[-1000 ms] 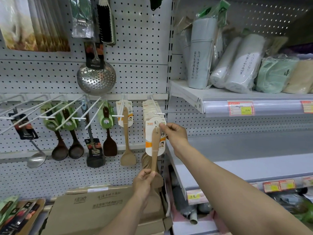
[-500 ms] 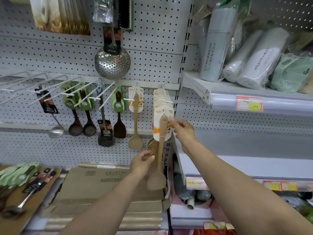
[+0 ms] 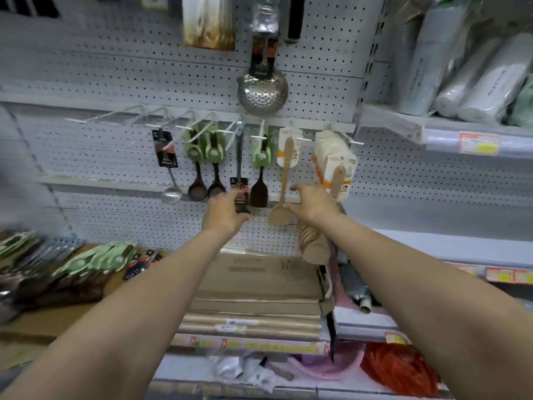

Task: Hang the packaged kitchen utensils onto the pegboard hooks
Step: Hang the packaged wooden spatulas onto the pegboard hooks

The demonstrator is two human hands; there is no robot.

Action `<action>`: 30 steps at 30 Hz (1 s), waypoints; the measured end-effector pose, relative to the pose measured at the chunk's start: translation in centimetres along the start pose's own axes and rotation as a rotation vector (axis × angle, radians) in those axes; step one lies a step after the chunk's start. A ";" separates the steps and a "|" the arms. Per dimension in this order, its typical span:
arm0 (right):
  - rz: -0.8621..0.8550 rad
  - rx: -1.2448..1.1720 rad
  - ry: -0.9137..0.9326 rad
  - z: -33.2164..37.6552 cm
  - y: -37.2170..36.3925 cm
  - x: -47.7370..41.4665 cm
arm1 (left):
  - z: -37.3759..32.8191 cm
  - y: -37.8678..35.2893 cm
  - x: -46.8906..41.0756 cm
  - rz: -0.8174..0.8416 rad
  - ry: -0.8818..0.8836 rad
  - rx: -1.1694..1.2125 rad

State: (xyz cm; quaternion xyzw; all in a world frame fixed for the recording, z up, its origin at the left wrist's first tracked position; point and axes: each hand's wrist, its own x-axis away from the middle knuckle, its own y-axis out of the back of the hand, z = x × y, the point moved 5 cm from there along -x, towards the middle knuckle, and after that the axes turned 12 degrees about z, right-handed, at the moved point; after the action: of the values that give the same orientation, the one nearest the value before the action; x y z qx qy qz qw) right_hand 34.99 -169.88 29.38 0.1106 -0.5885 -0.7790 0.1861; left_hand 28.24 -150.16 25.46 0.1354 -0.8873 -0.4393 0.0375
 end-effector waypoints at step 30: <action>0.108 0.076 0.686 77.2 -20.0 -3.8 | 53.9 48.3 18.3 -0.309 0.524 -0.367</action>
State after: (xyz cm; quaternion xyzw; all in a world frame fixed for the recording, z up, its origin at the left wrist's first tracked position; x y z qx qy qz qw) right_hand 5.05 -95.88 31.90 0.3416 -0.5252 -0.6629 0.4098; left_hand -9.38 -85.79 29.66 0.3672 -0.7229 -0.5421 0.2205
